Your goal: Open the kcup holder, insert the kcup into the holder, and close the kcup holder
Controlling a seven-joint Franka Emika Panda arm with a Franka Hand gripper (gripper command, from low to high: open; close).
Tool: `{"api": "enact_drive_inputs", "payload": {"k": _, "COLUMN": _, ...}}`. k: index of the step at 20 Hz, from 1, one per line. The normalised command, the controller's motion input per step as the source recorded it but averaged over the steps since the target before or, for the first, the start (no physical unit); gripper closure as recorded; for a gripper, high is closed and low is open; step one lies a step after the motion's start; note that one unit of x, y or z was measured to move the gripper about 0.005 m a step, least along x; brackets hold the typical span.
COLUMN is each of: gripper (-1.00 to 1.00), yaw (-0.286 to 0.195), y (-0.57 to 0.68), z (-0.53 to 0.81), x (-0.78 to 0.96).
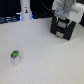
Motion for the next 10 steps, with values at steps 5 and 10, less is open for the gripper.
{"api": "enact_drive_inputs", "payload": {"k": 5, "gripper": 1.0, "yaw": -0.057, "y": -0.15, "z": 0.17, "x": 0.72}}
{"api": "enact_drive_inputs", "payload": {"k": 10, "gripper": 1.0, "yaw": -0.036, "y": -0.24, "z": 0.15, "x": 0.99}}
